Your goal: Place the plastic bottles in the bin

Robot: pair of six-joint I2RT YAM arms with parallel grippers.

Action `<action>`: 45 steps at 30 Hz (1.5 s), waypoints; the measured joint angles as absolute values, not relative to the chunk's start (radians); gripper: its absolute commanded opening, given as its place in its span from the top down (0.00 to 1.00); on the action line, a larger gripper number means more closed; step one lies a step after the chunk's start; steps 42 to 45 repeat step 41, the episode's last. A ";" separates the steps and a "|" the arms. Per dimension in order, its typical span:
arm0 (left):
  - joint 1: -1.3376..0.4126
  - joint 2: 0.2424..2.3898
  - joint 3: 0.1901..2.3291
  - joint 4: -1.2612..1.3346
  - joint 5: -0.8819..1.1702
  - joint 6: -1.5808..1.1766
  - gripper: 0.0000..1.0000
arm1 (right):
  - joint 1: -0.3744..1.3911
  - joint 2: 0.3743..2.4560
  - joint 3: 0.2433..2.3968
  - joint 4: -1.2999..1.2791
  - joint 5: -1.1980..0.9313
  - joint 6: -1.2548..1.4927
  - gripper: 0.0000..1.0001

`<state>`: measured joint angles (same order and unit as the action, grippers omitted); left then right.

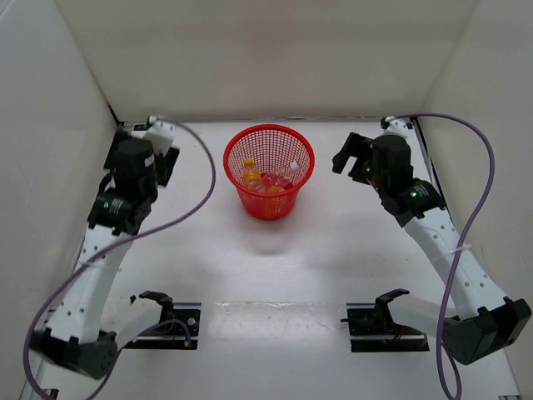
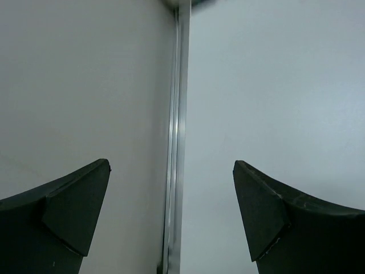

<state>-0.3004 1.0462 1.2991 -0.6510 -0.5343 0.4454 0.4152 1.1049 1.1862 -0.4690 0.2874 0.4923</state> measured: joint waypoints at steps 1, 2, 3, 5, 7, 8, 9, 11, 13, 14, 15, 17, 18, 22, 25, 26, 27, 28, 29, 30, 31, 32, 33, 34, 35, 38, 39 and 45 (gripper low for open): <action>-0.269 0.991 1.202 -0.671 -0.544 0.449 0.00 | 0.412 1.105 1.177 -0.474 0.290 0.500 0.01; -0.237 0.951 1.108 -0.696 -0.551 0.449 0.00 | 0.409 1.105 1.164 -0.477 0.290 0.512 0.01; -0.204 0.928 1.026 -0.716 -0.554 0.444 0.00 | 0.406 1.105 1.156 -0.481 0.292 0.520 0.01; -0.135 0.902 0.863 -0.743 -0.542 0.419 0.00 | 0.405 1.105 1.142 -0.493 0.294 0.540 0.01; -0.051 0.888 0.725 -0.792 -0.517 0.387 0.00 | 0.404 1.105 1.128 -0.508 0.299 0.555 0.01; -0.017 0.868 0.675 -0.812 -0.503 0.373 0.00 | 0.403 1.105 1.122 -0.515 0.303 0.563 0.01; 0.020 0.841 0.636 -0.835 -0.488 0.358 0.00 | 0.403 1.104 1.113 -0.524 0.308 0.569 0.01; 0.072 0.780 0.591 -0.860 -0.466 0.332 0.00 | 0.403 1.100 1.086 -0.534 0.316 0.575 0.01; 0.112 0.723 0.572 -0.868 -0.444 0.307 0.00 | 0.403 1.089 1.047 -0.552 0.325 0.580 0.01; 0.130 0.704 0.566 -0.867 -0.434 0.294 0.00 | 0.403 1.078 1.024 -0.557 0.331 0.584 0.01; 0.144 0.692 0.562 -0.868 -0.427 0.284 0.00 | 0.403 1.067 1.002 -0.567 0.336 0.589 0.01; 0.173 0.681 0.554 -0.868 -0.411 0.265 0.00 | 0.403 1.041 0.962 -0.582 0.344 0.599 0.01; 0.189 0.682 0.547 -0.870 -0.403 0.254 0.00 | 0.403 1.024 0.939 -0.593 0.351 0.604 0.01; 0.221 0.681 0.544 -0.875 -0.403 0.224 0.00 | 0.403 0.983 0.897 -0.598 0.369 0.621 0.01; 0.228 0.679 0.544 -0.875 -0.404 0.213 0.00 | 0.403 0.955 0.868 -0.601 0.381 0.627 0.01; 0.229 0.679 0.544 -0.875 -0.404 0.210 0.00 | 0.403 0.949 0.863 -0.603 0.385 0.630 0.01; 0.230 0.679 0.544 -0.875 -0.404 0.208 0.00 | 0.403 0.944 0.858 -0.603 0.388 0.632 0.01; 0.230 0.679 0.544 -0.875 -0.404 0.207 0.00 | 0.403 0.939 0.854 -0.603 0.390 0.635 0.01; 0.230 0.678 0.544 -0.875 -0.404 0.206 0.00 | 0.403 0.937 0.852 -0.605 0.391 0.639 0.01; 0.230 0.678 0.544 -0.875 -0.404 0.205 0.00 | 0.403 0.936 0.852 -0.604 0.392 0.644 0.01; 0.230 0.678 0.544 -0.875 -0.404 0.204 0.00 | 0.403 0.935 0.852 -0.604 0.392 0.648 0.01; 0.230 0.678 0.544 -0.875 -0.404 0.203 0.00 | 0.403 0.933 0.852 -0.604 0.392 0.649 0.01; 0.230 0.678 0.544 -0.875 -0.404 0.201 0.00 | 0.403 0.931 0.852 -0.604 0.393 0.652 0.01; 0.230 0.678 0.544 -0.875 -0.403 0.201 0.00 | 0.403 0.929 0.851 -0.604 0.393 0.654 0.01; 0.230 0.678 0.544 -0.875 -0.403 0.201 0.00 | 0.403 0.928 0.849 -0.604 0.395 0.656 0.01; 0.230 0.678 0.544 -0.875 -0.403 0.200 0.00 | 0.403 0.928 0.841 -0.604 0.398 0.666 0.01; 0.230 0.678 0.544 -0.875 -0.403 0.200 0.00 | 0.403 0.928 0.839 -0.604 0.400 0.672 0.01; 0.230 0.678 0.544 -0.875 -0.403 0.200 0.00 | 0.403 0.928 0.836 -0.604 0.404 0.681 0.01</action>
